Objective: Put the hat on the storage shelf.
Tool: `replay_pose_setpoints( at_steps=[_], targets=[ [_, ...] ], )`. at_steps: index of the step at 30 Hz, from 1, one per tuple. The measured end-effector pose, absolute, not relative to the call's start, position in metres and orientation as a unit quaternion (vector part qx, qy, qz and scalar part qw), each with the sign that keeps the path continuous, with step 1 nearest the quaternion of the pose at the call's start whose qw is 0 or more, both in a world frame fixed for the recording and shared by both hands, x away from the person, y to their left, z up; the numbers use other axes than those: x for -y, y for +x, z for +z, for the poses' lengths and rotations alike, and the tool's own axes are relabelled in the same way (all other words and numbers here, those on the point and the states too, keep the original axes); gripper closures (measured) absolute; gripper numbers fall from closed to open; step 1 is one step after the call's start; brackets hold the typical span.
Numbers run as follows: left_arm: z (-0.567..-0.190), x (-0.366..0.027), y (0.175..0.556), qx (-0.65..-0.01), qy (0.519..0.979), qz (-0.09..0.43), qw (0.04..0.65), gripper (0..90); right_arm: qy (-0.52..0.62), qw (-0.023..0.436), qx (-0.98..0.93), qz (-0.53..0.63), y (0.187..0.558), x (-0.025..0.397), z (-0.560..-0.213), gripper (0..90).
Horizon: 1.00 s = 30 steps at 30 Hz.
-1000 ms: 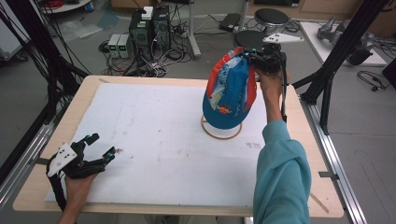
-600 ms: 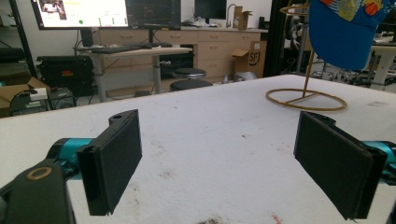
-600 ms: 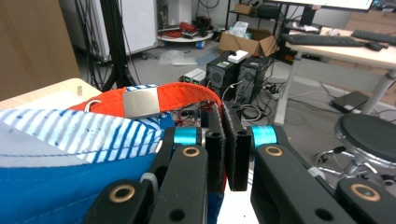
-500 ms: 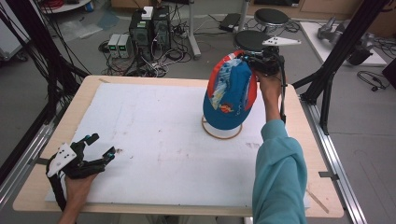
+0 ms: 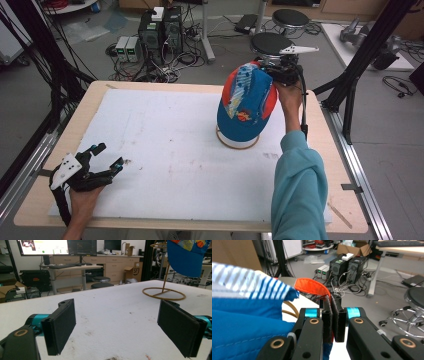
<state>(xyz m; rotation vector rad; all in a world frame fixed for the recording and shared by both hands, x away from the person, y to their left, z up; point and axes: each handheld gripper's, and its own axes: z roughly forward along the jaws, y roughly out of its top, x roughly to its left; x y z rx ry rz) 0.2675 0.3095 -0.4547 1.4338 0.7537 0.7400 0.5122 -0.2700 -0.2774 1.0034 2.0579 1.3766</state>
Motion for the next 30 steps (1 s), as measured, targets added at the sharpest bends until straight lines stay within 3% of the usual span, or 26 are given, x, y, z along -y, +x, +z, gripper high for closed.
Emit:
replay_pose_setpoints(
  at_steps=[14, 30],
  targets=[
    [-0.455, -0.309, 0.267, -0.329, 0.625, 0.323, 0.63, 15.6, 0.38, 0.173, -0.749, 0.515, 0.52, 0.282, -0.297, 87.7],
    [-0.455, -0.309, 0.267, -0.329, 0.625, 0.323, 0.63, 15.6, 0.376, 0.145, -0.751, 0.523, 0.523, 0.287, -0.309, 87.9]
  ],
)
